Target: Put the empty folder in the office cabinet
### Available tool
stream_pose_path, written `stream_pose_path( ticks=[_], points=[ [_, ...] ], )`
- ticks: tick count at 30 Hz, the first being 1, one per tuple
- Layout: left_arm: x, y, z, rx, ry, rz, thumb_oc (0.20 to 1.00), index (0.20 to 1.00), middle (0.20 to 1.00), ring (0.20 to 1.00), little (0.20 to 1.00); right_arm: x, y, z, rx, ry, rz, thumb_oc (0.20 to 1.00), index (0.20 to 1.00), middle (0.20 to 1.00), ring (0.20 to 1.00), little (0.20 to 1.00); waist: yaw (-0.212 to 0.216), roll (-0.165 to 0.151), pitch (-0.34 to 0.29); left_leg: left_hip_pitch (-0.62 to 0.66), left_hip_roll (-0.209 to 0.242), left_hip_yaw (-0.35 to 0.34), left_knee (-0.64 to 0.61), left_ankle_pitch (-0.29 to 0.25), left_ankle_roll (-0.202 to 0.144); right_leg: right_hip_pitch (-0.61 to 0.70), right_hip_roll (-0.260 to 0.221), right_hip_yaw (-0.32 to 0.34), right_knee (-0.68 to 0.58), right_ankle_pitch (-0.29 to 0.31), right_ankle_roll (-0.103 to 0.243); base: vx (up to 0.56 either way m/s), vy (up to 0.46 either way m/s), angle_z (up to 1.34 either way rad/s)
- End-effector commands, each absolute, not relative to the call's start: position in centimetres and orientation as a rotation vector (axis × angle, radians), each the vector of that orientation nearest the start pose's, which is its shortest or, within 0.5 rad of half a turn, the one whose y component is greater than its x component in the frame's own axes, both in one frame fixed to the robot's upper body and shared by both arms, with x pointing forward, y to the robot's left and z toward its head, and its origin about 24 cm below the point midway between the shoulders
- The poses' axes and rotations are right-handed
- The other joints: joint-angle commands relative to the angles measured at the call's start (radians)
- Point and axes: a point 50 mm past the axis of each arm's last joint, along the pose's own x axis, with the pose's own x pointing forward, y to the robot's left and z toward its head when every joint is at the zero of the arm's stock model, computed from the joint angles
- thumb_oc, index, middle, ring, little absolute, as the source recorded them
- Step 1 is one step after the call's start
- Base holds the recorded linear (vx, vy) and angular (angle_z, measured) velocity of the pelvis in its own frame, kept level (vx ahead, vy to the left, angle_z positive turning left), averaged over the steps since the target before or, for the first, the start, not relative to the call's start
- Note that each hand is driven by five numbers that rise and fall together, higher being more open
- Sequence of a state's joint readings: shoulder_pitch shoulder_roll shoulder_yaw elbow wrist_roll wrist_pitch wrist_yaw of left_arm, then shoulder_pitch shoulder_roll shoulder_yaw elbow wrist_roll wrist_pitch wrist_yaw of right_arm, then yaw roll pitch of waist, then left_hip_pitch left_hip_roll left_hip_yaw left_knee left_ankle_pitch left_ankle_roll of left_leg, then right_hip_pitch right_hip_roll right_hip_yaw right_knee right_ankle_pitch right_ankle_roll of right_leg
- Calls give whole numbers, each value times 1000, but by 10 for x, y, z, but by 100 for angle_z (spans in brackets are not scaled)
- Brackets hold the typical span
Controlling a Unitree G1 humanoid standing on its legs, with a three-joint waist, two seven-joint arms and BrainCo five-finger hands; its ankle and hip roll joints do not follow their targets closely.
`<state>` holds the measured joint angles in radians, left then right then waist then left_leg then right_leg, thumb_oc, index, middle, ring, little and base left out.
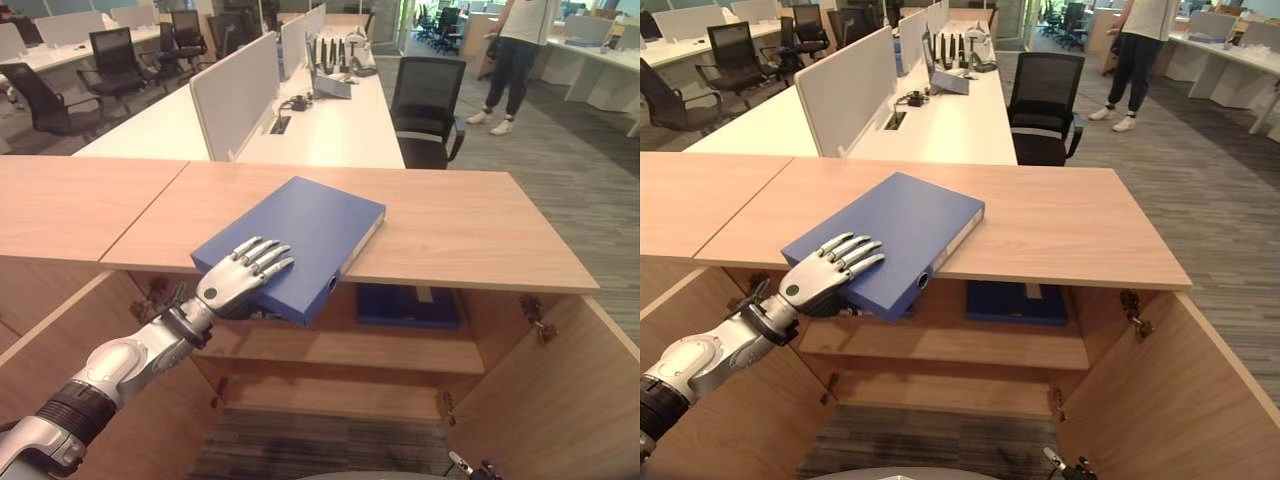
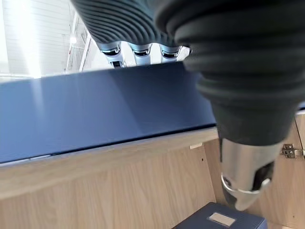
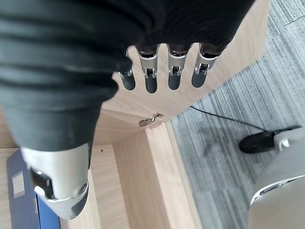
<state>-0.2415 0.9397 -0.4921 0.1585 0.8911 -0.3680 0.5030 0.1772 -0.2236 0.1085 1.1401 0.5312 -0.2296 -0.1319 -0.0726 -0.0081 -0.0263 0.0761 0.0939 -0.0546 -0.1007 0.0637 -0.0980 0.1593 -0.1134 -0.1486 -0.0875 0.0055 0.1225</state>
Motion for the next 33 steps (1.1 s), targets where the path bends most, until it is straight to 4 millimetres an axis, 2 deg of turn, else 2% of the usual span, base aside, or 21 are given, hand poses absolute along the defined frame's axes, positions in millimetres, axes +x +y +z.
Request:
stream_pose_path(
  ticks=[1,11,12,13,30,33],
  points=[
    [285,207,121,1653,-823,-240,1000,1000,1000,1000,1000,76,-244,-153,145,948,-572,1000,1000,1000,1000,1000,17,3,38,80,102,41,13,-93,-61,-68,-84,10,80,-18,102,0,0,0],
    [289,209,112,1690,-779,-266,1000,1000,1000,1000,1000,76,-245,-153,160,941,-580,1000,1000,1000,1000,1000,10,1,37,79,103,46,13,-93,-61,-73,-84,14,76,-13,103,0,0,0],
    [289,210,111,1692,-775,-268,580,580,580,580,580,76,-245,-153,162,941,-581,1000,1000,1000,1000,1000,10,1,37,78,103,47,13,-92,-60,-74,-83,14,77,-13,103,0,0,0],
    [289,210,111,1689,-770,-263,200,200,200,200,200,75,-245,-153,164,941,-583,1000,1000,1000,1000,1000,10,-1,38,78,104,47,13,-92,-61,-74,-84,15,77,-12,103,0,0,0],
    [288,206,114,1629,-781,-214,200,200,200,200,200,74,-241,-155,181,952,-596,1000,1000,1000,1000,1000,14,-2,37,76,102,44,13,-91,-59,-73,-86,15,77,-14,101,0,0,0],
    [287,203,125,1583,-822,-165,200,200,200,200,200,74,-237,-156,190,959,-598,1000,1000,1000,1000,1000,18,-1,37,71,101,38,13,-89,-58,-72,-87,12,77,-14,101,0,0,0]
  ],
)
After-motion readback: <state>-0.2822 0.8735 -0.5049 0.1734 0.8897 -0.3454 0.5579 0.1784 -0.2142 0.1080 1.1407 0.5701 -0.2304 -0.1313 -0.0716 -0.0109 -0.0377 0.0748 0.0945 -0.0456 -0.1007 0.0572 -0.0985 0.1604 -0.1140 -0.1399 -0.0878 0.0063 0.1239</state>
